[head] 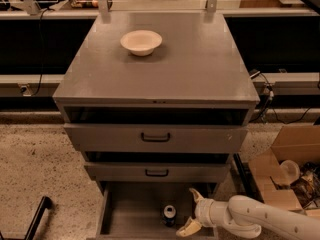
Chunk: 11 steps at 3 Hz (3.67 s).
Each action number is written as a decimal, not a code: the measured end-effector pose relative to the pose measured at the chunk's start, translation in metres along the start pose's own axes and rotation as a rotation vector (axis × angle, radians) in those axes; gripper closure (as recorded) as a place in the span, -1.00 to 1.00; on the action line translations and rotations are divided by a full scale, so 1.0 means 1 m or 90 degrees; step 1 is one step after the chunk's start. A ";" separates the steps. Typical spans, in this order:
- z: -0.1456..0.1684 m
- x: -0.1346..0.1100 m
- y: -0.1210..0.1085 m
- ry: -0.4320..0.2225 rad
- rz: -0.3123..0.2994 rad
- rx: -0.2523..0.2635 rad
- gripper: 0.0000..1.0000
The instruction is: Pick pepsi can from bottom drawer and place on counter
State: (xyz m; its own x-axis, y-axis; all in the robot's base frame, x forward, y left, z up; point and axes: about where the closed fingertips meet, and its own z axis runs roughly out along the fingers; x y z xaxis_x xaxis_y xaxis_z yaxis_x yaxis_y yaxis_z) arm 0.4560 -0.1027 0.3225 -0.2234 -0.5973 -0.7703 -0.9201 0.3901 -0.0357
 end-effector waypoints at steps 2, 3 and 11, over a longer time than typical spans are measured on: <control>0.045 0.043 -0.008 -0.034 0.006 0.032 -1.00; 0.063 0.046 -0.010 -0.064 -0.002 0.043 -1.00; 0.126 0.054 -0.017 -0.118 0.033 -0.036 1.00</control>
Offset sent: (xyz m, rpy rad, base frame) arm 0.0224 -0.0019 -0.0806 0.0968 -0.1209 -0.1089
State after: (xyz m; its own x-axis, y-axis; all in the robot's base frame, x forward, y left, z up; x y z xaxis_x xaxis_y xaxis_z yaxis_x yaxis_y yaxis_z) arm 0.5000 -0.0533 0.2015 -0.2122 -0.4359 -0.8746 -0.9266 0.3742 0.0383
